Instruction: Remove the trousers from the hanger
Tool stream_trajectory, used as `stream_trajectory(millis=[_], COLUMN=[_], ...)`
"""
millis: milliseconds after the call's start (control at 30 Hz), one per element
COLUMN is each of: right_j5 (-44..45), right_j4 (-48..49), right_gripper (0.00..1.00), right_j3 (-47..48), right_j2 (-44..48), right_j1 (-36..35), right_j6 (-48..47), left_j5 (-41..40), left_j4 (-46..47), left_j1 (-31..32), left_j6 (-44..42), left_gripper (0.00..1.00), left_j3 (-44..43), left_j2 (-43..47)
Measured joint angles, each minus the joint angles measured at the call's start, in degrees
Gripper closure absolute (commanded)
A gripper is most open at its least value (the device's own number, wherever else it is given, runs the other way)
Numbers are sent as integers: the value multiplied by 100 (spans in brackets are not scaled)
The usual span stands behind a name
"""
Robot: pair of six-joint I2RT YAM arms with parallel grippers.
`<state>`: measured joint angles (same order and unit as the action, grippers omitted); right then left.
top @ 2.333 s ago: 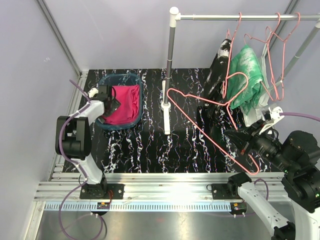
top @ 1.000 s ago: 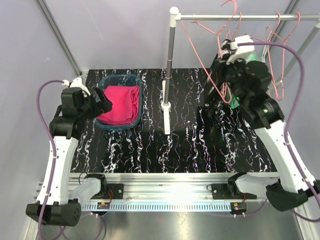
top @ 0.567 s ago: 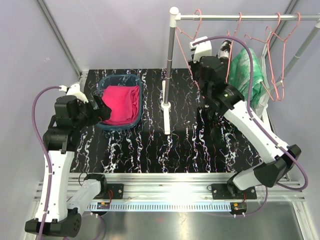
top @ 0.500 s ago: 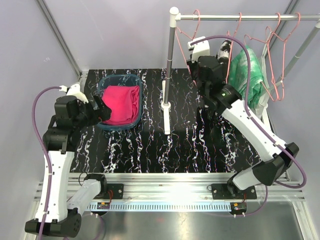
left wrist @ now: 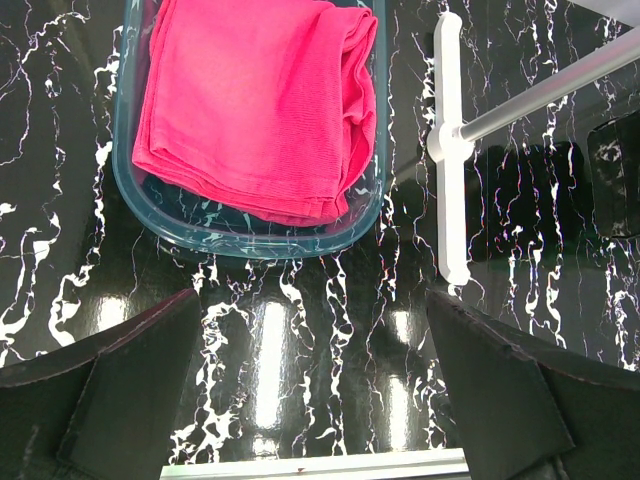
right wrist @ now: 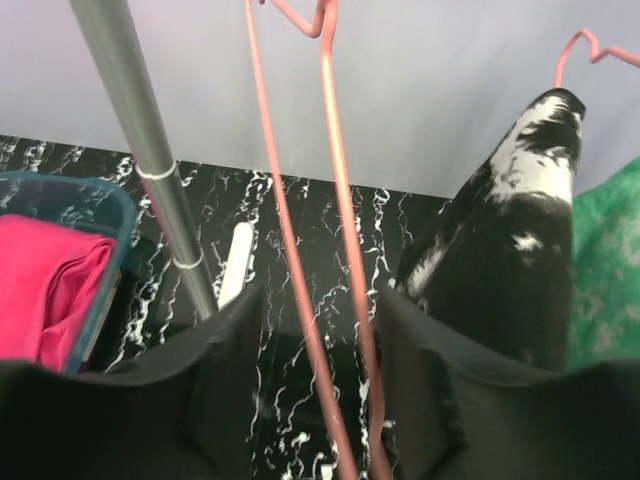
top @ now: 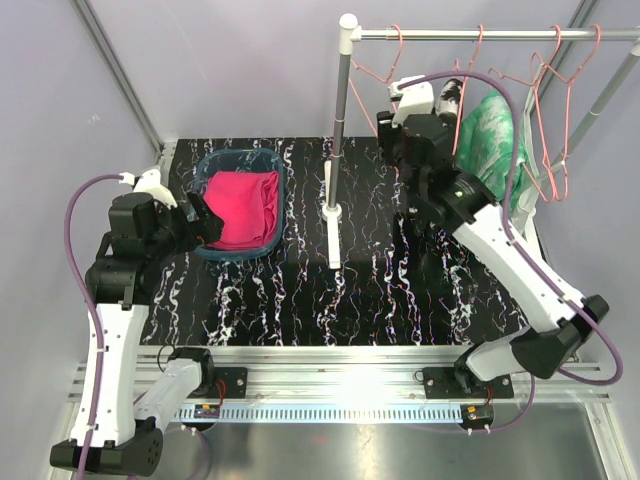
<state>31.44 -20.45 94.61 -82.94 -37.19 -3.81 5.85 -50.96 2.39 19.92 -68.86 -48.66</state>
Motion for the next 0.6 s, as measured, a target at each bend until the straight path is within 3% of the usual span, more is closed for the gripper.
stream_trajectory(millis=[167, 600], right_j5=[-260, -249], right_j4=[-678, -2406], right_gripper=[1, 1], right_j3=[133, 579], right_j2=[627, 1899], right_j1=[0, -7], right_j6=[442, 1335], left_j5=[-2, -267], left_j4=[4, 164], left_j1=[0, 0], left_j6=[2, 258], left_gripper=[1, 1], left_j3=[-2, -55], left_j2=[59, 350])
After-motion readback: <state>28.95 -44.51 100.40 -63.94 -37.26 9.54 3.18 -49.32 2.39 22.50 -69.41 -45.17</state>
